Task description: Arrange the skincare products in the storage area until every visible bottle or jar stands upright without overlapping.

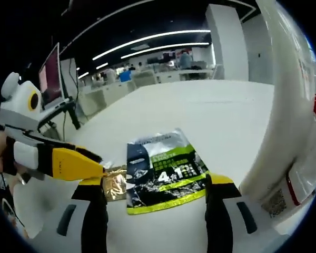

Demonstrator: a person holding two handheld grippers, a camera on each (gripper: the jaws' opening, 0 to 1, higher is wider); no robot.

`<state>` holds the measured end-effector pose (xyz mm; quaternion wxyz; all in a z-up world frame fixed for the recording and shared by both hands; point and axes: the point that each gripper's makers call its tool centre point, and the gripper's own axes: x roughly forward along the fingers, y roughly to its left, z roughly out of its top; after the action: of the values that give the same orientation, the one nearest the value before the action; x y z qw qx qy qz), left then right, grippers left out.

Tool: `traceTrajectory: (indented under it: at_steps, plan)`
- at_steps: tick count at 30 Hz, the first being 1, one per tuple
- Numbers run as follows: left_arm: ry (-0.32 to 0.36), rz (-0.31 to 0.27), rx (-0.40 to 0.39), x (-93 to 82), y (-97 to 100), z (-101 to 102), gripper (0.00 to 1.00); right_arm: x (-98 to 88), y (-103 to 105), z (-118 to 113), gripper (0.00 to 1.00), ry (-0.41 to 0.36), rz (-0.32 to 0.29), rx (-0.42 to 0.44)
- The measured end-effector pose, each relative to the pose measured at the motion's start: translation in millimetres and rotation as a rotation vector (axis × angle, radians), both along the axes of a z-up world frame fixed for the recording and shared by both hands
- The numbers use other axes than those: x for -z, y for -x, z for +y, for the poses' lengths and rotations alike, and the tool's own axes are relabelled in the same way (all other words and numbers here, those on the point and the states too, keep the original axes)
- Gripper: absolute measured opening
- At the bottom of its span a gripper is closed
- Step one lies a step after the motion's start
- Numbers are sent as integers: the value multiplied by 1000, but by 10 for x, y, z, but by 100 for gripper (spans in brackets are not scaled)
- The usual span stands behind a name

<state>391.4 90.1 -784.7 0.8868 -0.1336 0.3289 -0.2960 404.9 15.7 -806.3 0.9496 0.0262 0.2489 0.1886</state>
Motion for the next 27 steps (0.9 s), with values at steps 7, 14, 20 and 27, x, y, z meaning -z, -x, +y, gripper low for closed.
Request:
traceTrajectory:
  at_steps: [7, 14, 20, 27]
  plan:
    - [-3, 20, -1, 101, -169, 36, 40, -9, -70, -68, 58, 14, -31, 19]
    - [7, 37, 12, 168, -265, 28, 34, -77, -129, -146, 26, 100, -92, -17]
    - [8, 43, 11, 201, -362, 33, 29, -120, -89, -122, 1, 239, -138, -98]
    - [1, 53, 3, 239, -387, 57, 28, -62, -145, -267, 1, 339, -132, -81]
